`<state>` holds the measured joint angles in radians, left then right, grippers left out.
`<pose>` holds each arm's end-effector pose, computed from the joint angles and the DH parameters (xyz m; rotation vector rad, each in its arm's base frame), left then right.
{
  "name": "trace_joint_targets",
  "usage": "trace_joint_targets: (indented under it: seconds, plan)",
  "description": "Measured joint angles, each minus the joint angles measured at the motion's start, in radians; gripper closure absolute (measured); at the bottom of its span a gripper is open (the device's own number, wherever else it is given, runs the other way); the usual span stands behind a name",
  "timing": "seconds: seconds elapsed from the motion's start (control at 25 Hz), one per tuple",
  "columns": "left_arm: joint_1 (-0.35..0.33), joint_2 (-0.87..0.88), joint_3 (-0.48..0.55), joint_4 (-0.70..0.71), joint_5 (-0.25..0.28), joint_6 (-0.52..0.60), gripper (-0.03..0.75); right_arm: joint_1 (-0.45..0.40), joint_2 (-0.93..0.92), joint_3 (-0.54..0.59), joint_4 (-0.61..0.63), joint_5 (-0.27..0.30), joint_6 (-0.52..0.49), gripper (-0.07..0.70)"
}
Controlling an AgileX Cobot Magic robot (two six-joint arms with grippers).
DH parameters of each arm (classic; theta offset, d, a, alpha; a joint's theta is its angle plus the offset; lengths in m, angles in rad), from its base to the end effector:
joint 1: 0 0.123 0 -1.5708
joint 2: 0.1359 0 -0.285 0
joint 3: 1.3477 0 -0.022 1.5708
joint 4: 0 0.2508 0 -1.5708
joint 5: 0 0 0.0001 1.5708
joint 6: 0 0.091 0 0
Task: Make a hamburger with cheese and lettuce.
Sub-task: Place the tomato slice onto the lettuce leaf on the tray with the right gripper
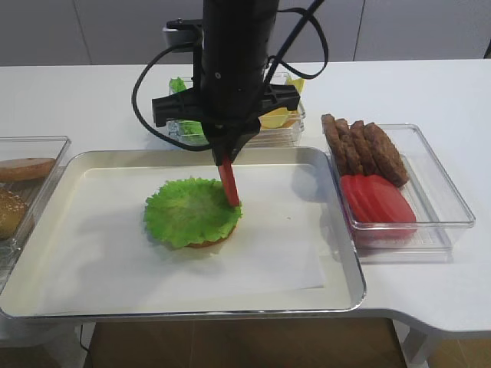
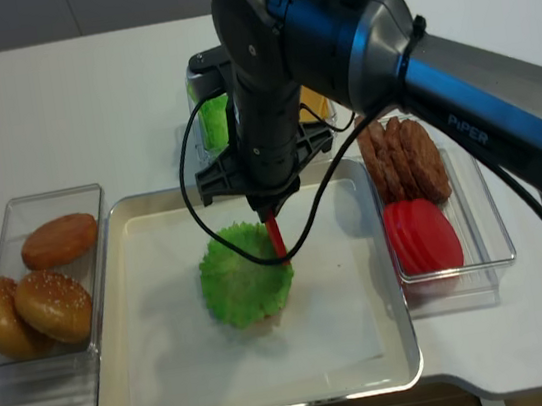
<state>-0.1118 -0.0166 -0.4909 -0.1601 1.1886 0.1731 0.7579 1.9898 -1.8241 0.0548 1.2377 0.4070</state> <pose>-0.0142 -0.0120 0.2655 0.3268 2.1323 -0.1596 0.3052 0.2954 0.2795 -0.4979 2.9038 0.2740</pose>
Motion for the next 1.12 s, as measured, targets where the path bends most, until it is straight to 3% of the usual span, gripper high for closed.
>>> trace_joint_targets:
  seconds: [0.84,1.12]
  plan:
    - [0.0,0.0,0.0,0.0,0.0,0.0,0.484,0.0,0.0,0.0,0.025,0.0,0.0,0.526]
    - [0.0,0.0,0.0,0.0,0.0,0.0,0.484,0.0,0.0,0.0,0.036,0.0,0.0,0.481]
